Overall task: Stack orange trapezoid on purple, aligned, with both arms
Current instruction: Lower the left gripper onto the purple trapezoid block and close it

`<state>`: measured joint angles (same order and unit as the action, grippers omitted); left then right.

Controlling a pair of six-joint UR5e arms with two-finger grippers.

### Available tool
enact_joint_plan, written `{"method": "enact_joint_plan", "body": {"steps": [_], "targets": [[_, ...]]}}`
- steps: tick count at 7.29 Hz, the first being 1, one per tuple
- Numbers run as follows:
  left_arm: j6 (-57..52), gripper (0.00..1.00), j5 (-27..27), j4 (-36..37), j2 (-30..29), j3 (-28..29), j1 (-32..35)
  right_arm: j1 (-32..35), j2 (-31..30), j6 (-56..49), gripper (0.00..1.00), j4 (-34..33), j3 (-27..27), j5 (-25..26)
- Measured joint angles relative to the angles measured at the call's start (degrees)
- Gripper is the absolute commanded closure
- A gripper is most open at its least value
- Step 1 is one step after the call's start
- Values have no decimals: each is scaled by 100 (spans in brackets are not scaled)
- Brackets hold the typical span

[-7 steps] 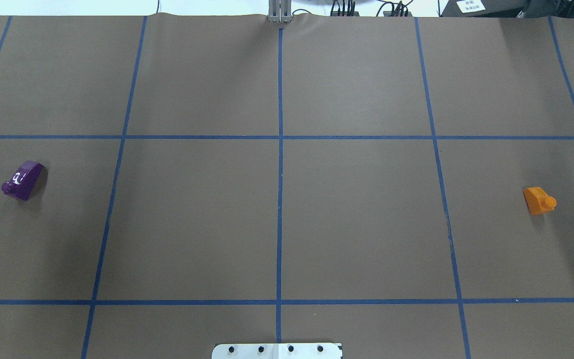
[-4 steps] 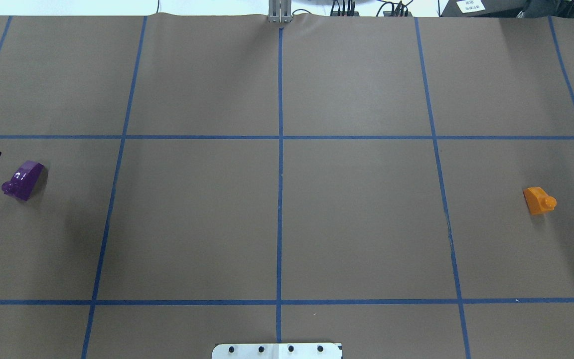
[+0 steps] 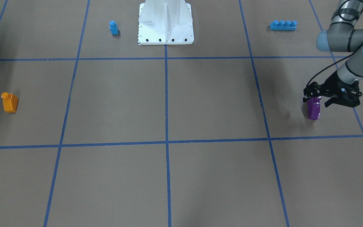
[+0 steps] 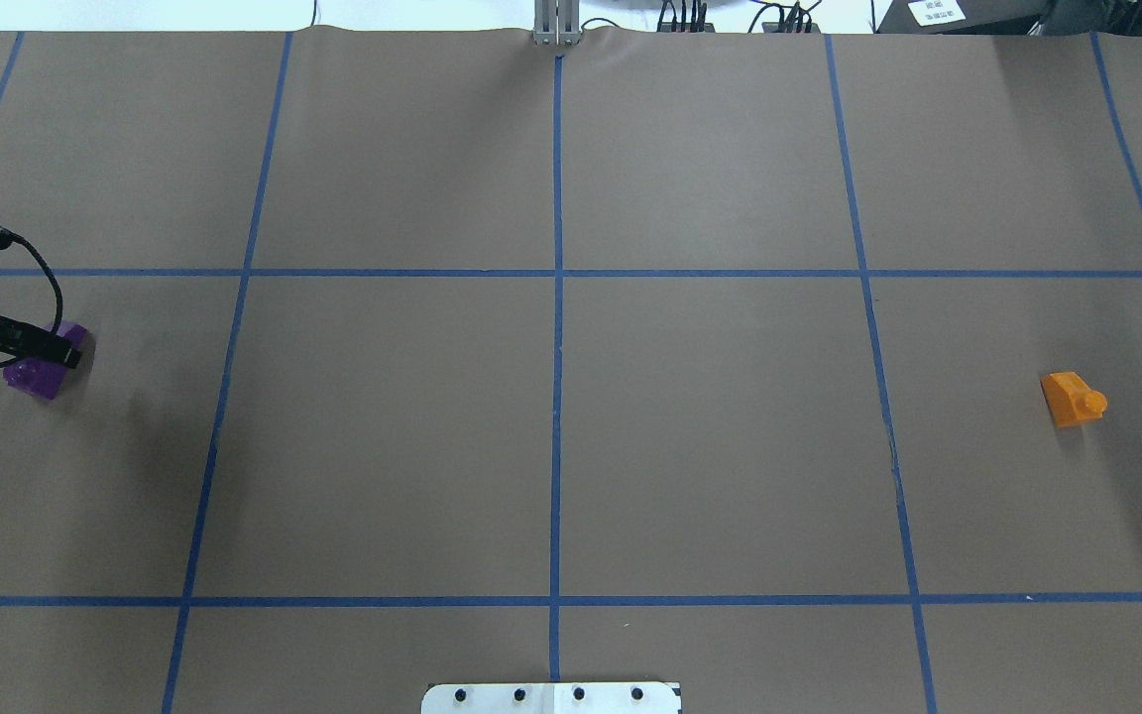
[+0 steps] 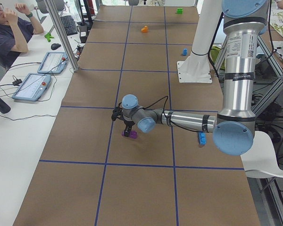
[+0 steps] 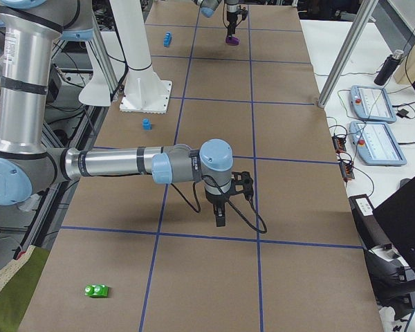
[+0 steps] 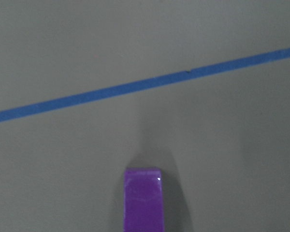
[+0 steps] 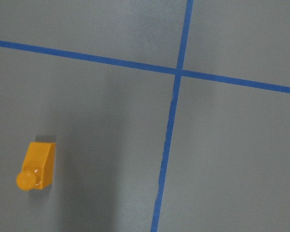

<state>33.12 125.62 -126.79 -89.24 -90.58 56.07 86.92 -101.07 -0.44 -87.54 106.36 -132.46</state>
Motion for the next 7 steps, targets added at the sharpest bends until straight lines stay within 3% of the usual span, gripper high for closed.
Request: {"method": "enact_joint_plan", "body": {"steps": [4, 5, 6, 7], "targets": [[-95, 32, -131, -7, 110, 42, -105, 0, 2, 0, 0, 0, -1, 0], [-95, 50, -133, -5, 120, 45, -105, 0, 2, 0, 0, 0, -1, 1], [-93, 83, -134, -4, 123, 47, -105, 0, 1, 0, 0, 0, -1, 1], [-89, 100, -134, -4, 128, 47, -104, 0, 0, 0, 0, 0, -1, 0]]}}
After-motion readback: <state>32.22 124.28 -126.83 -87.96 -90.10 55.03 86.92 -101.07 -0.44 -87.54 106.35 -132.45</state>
